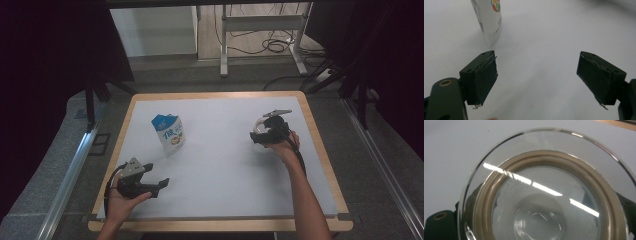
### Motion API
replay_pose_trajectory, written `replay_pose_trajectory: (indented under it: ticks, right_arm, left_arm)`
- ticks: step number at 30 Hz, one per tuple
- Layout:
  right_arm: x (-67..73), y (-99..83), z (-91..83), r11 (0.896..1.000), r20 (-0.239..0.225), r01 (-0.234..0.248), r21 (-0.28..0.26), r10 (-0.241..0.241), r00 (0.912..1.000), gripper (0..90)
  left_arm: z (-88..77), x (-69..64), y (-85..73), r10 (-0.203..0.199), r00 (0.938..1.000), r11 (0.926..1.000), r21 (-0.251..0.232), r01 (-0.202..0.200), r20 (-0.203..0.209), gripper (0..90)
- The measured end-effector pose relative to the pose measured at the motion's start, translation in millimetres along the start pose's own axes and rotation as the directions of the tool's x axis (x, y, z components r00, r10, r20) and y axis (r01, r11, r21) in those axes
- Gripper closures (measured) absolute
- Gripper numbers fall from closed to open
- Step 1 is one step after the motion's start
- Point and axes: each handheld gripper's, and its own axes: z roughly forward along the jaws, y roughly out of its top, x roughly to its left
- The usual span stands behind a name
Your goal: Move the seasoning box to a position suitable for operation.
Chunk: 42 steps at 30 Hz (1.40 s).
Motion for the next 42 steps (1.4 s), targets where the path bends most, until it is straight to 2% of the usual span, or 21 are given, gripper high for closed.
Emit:
replay_pose_trajectory:
  ticks: [15, 20, 24, 27, 31, 33, 42]
  right_arm:
    - [0.2, 0.6, -0.9, 1.0, 0.008, 0.021, -0.002, -0.021, 0.9997, 11.4]
    - [-2.1, 2.3, -9.5, 1.0, -0.008, 0.007, -0.019, -0.008, 0.9999, 11.4]
    - [-2.0, 5.0, -19.3, 1.0, -0.028, 0.02, -0.019, -0.021, 0.9994, 11.4]
    - [0.5, 6.2, -30.5, 0.999, -0.061, 0.031, -0.024, -0.033, 0.9976, 11.4]
    - [3.6, 5.5, -38.4, 0.999, -0.071, 0.041, -0.033, -0.044, 0.9965, 11.3]
    - [7.4, 3.2, -46.3, 0.998, -0.078, 0.047, -0.037, -0.05, 0.9957, 11.3]
    - [16.7, -11.6, -60.9, 0.997, -0.098, 0.068, -0.033, -0.071, 0.9927, 11.3]
  left_arm:
    - [-3.6, 4.7, -2.7, -0.017, 0.9998, 0.9998, -0.006, 0.017, -0.008, 16.9]
    - [-4.6, 5.2, -2.7, -0.018, 0.9998, 0.9998, -0.008, 0.018, -0.009, 16.9]
    - [-5.6, 4.9, -2.4, -0.017, 0.9998, 0.9998, -0.011, 0.016, -0.009, 16.9]
    - [-6.7, 5.2, -2.7, -0.018, 0.9998, 0.9997, -0.014, 0.018, -0.011, 16.9]
    - [-7.7, 5.5, -2.8, -0.02, 0.9997, 0.9997, -0.015, 0.019, -0.012, 16.9]
    - [-8.4, 5.3, -2.9, -0.019, 0.9997, 0.9997, -0.016, 0.019, -0.012, 16.9]
    - [-10.8, 6.6, -5.4, -0.031, 0.9994, 0.9994, -0.017, 0.031, -0.013, 16.9]
